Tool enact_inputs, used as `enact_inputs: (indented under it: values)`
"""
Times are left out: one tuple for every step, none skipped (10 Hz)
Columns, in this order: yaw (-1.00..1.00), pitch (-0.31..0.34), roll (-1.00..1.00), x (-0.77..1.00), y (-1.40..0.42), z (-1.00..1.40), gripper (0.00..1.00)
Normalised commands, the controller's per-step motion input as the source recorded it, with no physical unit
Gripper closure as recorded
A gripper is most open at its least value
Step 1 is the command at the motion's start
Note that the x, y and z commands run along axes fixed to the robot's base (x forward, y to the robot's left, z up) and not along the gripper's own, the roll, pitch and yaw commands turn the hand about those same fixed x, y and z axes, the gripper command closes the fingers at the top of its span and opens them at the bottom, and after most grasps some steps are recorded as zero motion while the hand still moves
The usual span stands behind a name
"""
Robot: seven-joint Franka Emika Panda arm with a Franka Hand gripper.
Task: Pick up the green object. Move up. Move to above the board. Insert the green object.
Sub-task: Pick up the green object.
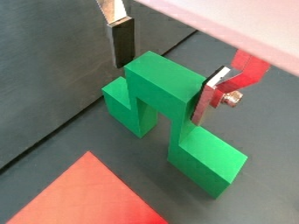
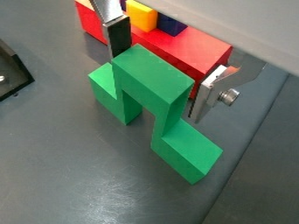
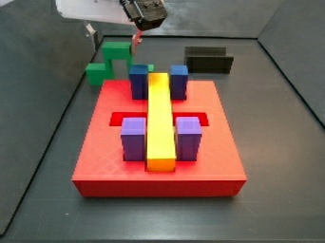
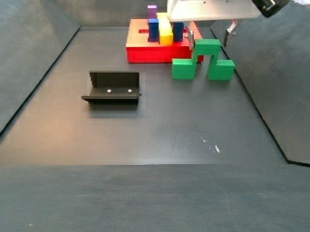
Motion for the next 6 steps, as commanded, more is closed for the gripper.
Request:
enact_inputs:
  values:
    - [-0.07, 0.0, 0.03, 0.0, 0.0, -0.07, 0.0]
    - [0.0, -0.011, 0.01, 0.0, 0.0, -0.13, 0.0]
    - [0.0, -0.027, 0.02, 0.0, 0.01, -0.2, 0.0]
    - [0.0, -0.034, 0.02, 0.0, 0.06, -0.25, 0.0]
    - [0.01, -0.036, 0.01, 0.0, 0.07, -0.25, 0.0]
    - [0.0, -0.003, 0.01, 0.01, 0.07, -0.13, 0.0]
